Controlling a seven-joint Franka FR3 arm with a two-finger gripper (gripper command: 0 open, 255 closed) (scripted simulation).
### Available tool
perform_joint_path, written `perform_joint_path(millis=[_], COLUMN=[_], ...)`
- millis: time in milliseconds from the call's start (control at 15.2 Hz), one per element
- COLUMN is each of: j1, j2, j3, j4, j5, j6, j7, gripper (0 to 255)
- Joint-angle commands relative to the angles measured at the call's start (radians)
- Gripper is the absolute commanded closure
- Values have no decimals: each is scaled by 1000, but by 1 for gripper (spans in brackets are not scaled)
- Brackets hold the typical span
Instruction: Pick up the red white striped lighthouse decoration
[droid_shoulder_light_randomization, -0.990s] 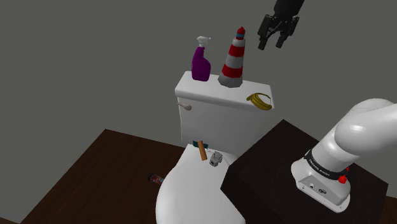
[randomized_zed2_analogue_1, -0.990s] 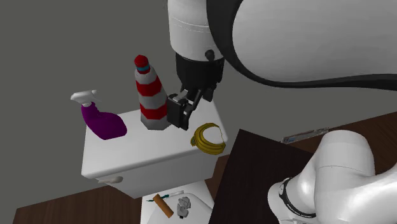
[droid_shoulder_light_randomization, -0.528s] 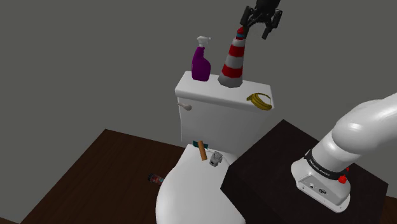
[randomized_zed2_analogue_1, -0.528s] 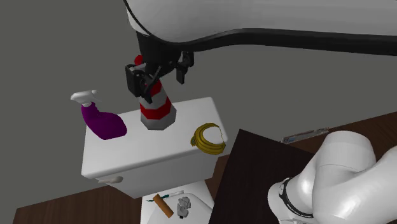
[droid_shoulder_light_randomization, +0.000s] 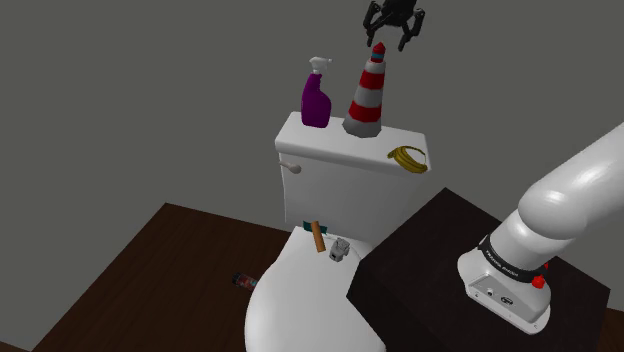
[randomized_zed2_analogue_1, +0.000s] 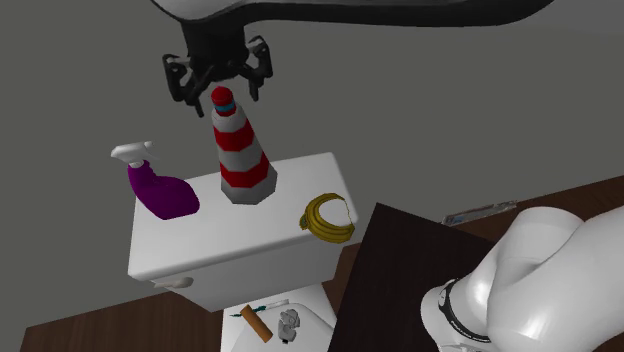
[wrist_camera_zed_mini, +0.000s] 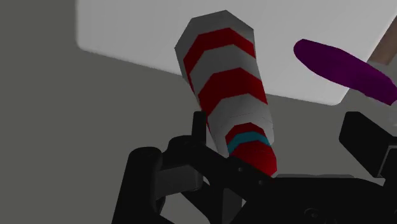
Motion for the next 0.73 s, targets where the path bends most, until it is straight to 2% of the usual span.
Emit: perform_joint_path(millis=[0, 198, 660], j1=[-14, -27, -27], j2=[56, 123, 113], j3=[-5, -15, -15], j4=[58, 135, 21], j5=[-15, -31, -31], j6=[10, 12, 116], j7=[49, 98, 100], gripper=[0, 0, 0])
